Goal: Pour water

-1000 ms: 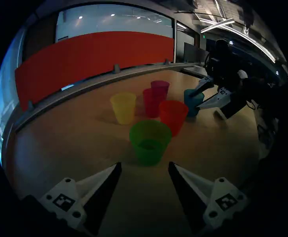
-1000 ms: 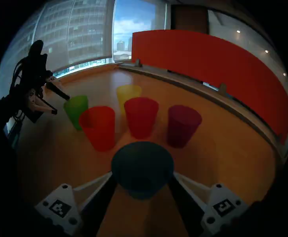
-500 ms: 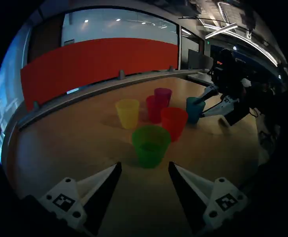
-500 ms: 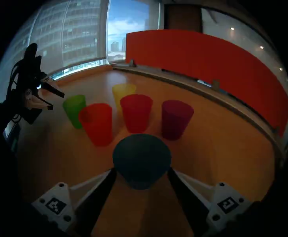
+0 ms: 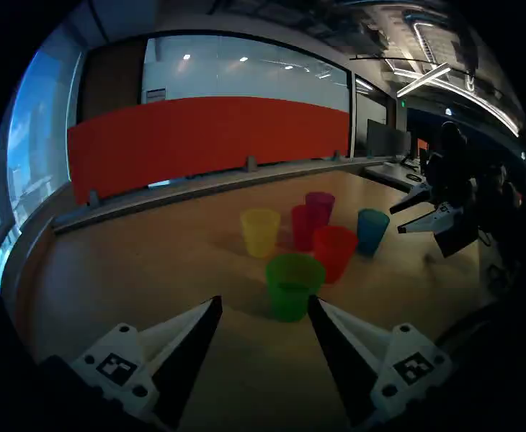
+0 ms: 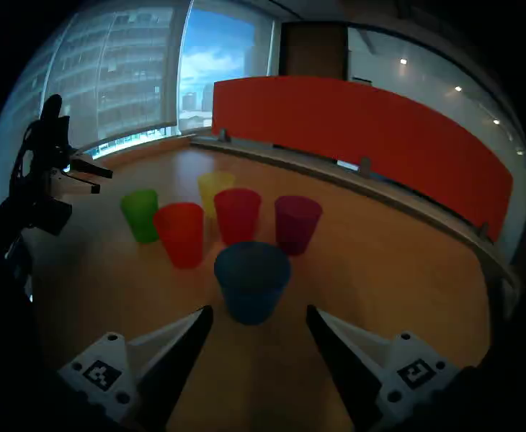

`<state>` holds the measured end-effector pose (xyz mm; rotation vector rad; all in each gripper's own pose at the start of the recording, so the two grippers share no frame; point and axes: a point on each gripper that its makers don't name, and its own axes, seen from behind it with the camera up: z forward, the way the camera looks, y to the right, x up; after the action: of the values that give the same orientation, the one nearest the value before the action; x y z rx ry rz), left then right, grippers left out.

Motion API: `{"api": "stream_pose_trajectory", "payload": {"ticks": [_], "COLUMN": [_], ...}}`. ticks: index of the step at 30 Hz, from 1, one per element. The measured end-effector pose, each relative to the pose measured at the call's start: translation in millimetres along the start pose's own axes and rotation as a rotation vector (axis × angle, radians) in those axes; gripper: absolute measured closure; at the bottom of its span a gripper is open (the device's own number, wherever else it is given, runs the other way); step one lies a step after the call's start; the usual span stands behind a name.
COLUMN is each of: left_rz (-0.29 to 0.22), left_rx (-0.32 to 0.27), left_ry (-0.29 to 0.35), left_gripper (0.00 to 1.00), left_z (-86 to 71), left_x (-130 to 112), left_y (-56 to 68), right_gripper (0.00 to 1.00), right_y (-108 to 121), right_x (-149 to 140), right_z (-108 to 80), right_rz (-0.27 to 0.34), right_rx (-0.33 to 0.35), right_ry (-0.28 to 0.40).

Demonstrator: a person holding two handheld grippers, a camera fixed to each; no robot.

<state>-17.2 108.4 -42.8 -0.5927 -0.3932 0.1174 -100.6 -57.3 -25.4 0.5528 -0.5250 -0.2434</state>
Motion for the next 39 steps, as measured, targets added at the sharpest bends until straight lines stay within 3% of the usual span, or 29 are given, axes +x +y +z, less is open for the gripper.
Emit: {"api": "stream_pose_trajectory", "payload": {"ticks": [14, 23, 39], "left_rz": [-0.043, -0.02, -0.039], "left_rx": [0.118, 0.159, 0.295], "left_ry": [0.147, 0.213, 0.32], "left_gripper": [0.12, 0.12, 0.12], "left_z": [-24.8, -35.6, -48.1], "left_x": [26, 45, 75], "left_y": [-8.9, -10.9, -29.7], "right_gripper": [0.0, 0.0, 0.0], "right_y": [2, 12, 56], "right_x": [38, 69, 87], "right_z": [-39.1, -57.2, -76.4], "right_rz": [-0.009, 0.004, 0.107], "right_rx": [-0.121, -0.225, -0.468], "right_ry": [0.146, 0.261, 0.412]}}
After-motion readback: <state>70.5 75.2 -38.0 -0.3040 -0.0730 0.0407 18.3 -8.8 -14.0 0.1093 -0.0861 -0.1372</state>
